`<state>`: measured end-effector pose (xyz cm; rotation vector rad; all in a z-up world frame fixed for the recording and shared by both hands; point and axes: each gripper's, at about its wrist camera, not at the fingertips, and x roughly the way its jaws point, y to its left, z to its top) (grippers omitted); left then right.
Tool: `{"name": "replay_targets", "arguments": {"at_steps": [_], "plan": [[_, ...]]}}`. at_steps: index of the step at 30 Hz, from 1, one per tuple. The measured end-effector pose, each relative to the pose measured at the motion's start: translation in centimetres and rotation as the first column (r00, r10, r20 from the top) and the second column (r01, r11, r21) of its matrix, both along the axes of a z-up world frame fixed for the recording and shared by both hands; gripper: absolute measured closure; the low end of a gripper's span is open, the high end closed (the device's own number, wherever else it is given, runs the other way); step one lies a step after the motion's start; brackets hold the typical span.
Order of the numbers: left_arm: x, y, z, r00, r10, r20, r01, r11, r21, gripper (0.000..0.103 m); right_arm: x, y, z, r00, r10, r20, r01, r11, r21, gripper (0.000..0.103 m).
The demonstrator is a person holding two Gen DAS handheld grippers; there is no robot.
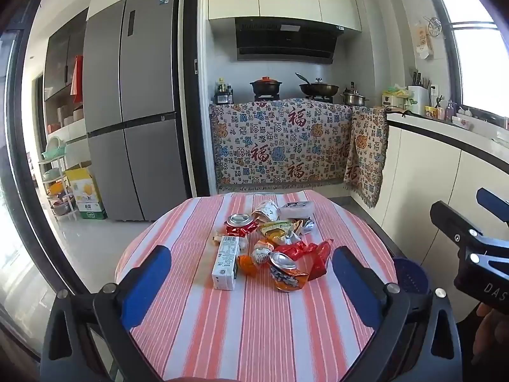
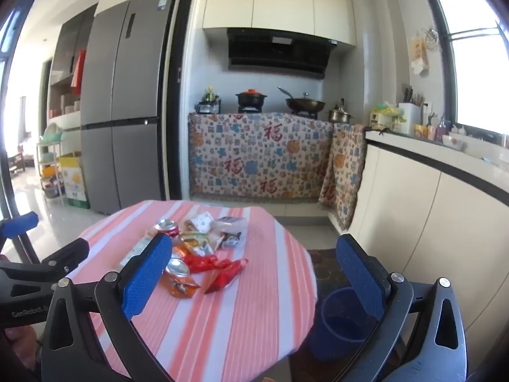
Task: Collect trash
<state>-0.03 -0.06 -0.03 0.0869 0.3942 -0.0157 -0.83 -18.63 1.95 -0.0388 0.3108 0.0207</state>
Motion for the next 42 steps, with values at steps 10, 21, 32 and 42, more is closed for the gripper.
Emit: {"name": "replay_targets", "arguments": {"at_steps": [10, 21, 32, 42], "plan": [[0.5, 1.6, -0.6, 0.999, 0.006, -0.035, -0.009, 0.997, -0.075, 0.000, -0.9, -0.1, 0.7, 1.000, -0.011, 0.013, 0.011, 1.000, 0.001, 0.000], [0.3, 0.8, 0.0, 0.999, 0.019, -0.037, -0.021, 0.997, -0.072, 0.000, -1.3, 0.0, 1.5, 0.999, -0.026, 0.036, 0.026, 1.000, 0.008, 0.000], [0.3, 1.0, 0.2, 0.999, 0.019, -0.041, -0.022, 0.997, -0.079, 0.000, -1.3, -0.2, 1.4, 0.999, -0.034, 0.042, 0.034, 0.999, 0.016, 0.000], [0.3, 1.1, 0.1, 0.999, 0.017, -0.041, -0.020, 0.996, -0.081, 0.000, -1.3, -0.3, 1.2, 0.998, -0.038, 0.048, 0.037, 0.999, 0.023, 0.000]]}}
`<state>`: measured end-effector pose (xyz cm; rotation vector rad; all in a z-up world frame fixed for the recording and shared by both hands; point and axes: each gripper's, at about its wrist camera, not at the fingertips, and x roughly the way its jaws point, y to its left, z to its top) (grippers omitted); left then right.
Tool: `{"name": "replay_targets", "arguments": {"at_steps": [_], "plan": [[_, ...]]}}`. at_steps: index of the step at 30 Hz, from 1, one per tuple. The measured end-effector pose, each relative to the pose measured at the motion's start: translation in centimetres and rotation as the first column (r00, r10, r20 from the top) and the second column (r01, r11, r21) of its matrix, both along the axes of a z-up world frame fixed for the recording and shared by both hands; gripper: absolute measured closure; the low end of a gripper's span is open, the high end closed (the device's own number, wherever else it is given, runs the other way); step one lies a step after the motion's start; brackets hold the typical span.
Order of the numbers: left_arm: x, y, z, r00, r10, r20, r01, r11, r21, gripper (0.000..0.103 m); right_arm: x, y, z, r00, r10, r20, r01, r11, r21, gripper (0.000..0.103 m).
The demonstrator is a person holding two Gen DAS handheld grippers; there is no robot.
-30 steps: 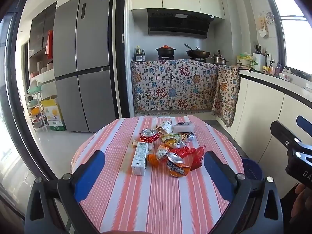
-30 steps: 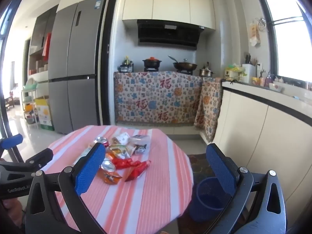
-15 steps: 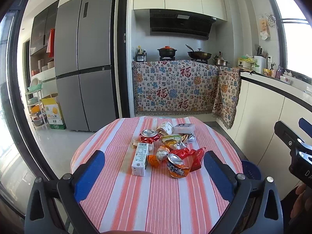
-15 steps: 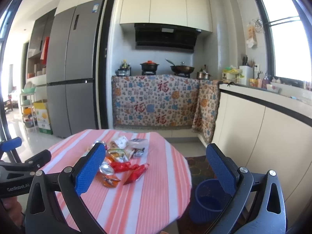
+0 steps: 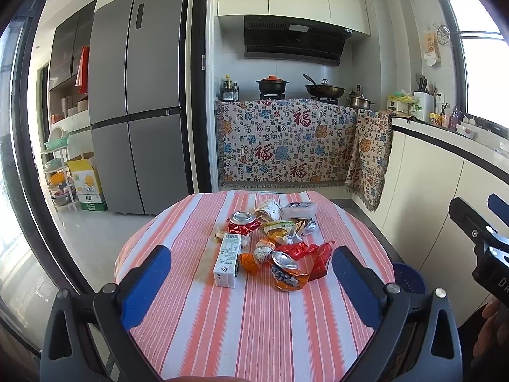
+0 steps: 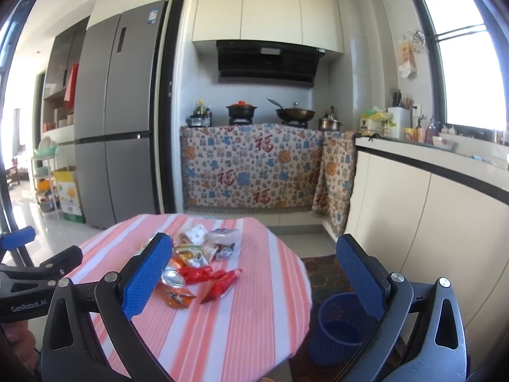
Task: Collect trash
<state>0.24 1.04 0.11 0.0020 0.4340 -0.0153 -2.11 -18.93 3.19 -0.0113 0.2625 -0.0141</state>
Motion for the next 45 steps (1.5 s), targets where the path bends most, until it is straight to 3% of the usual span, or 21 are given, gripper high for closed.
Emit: {"name": "replay_targets", "arguments": {"at_steps": [45], "plan": [[-0.20, -0.45, -0.04, 1.000, -0.005, -0.005, 0.005, 1.000, -0.003, 0.000, -0.32, 0.22, -0.96, 1.000, -0.006, 0.003, 0.006, 1.000, -0.002, 0.000]]}}
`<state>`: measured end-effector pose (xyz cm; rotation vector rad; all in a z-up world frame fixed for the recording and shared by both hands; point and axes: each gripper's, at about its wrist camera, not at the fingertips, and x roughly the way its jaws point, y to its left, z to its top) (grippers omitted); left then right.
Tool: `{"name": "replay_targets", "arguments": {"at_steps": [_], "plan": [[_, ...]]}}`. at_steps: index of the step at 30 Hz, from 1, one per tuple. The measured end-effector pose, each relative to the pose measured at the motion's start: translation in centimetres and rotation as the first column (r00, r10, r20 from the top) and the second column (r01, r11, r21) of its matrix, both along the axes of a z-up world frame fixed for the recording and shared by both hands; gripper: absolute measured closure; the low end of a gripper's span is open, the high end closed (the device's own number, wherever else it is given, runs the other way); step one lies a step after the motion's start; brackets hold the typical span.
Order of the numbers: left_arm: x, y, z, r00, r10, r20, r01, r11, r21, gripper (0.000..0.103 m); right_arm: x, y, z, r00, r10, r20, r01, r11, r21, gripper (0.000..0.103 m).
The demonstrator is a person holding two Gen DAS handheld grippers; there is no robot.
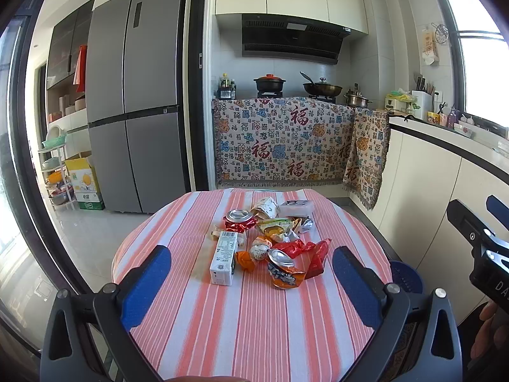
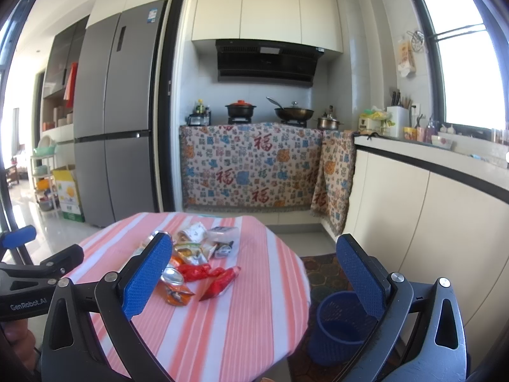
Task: Collect trash
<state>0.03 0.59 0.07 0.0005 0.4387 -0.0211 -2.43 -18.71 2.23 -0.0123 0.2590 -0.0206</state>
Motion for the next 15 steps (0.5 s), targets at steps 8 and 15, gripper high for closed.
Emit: {"name": "replay_targets", "arguments": {"at_steps": [8, 15], "plan": [[-0.13, -0.02, -0.03, 1.000, -0.002, -0.001, 0.002, 1.000, 0.000, 0.000, 0.02, -0.19, -0.10, 1.000, 0.002, -0.006, -0.002, 1.000, 0.000, 0.000], [-0.14, -0.06, 0.02, 1.000, -0.002, -0.001, 0.002, 1.000, 0.000, 0.000, 0.01, -0.16, -0.03, 1.000, -0.002, -0.004, 0.002, 1.000, 0.000, 0.000]]}}
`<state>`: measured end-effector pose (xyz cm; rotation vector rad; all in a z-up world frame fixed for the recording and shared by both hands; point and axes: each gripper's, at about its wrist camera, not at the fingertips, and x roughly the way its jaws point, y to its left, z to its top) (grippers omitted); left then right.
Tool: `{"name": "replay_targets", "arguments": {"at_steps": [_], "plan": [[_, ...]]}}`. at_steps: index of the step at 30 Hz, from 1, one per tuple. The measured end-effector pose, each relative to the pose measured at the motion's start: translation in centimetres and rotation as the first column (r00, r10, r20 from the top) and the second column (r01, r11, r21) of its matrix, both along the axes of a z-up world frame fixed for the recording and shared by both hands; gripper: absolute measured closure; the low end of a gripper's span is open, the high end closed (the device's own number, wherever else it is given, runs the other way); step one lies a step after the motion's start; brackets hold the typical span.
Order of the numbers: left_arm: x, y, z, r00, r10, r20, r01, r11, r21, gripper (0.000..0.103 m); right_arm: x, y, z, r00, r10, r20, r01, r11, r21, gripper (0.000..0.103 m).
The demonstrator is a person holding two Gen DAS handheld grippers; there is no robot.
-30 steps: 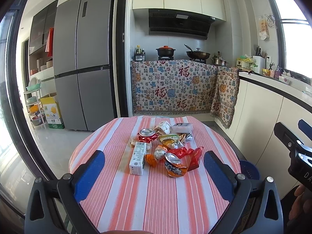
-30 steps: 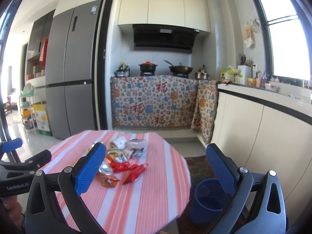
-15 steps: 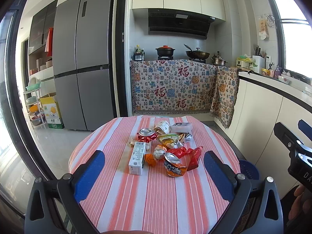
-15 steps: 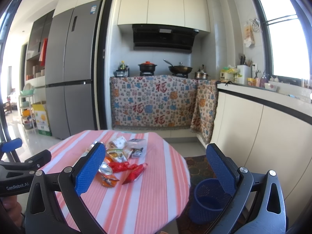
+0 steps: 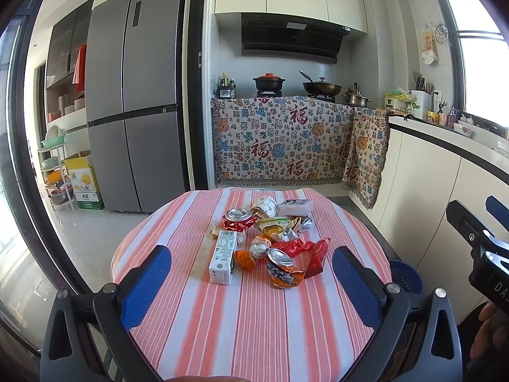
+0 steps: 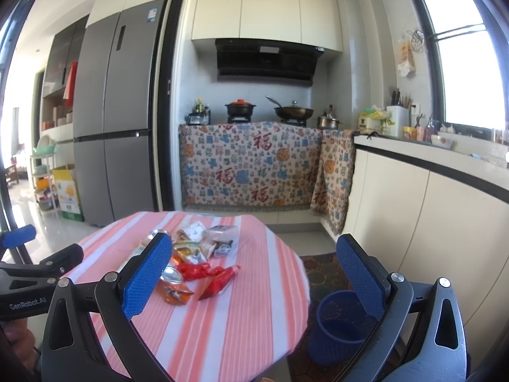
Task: Collect trash
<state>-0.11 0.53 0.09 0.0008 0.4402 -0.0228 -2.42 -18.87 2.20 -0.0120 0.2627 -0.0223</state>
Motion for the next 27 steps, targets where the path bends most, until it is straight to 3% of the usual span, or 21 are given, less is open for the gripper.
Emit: {"name": "replay_targets", "arguments": {"at_steps": [27], "plan": [[0.55, 0.17, -0.58, 1.000, 0.015, -0.022, -0.015, 1.000, 0.000, 0.000, 0.37, -0.06, -0.42, 1.000, -0.002, -0.020, 0.002, 1.000, 0.000, 0.000]]}}
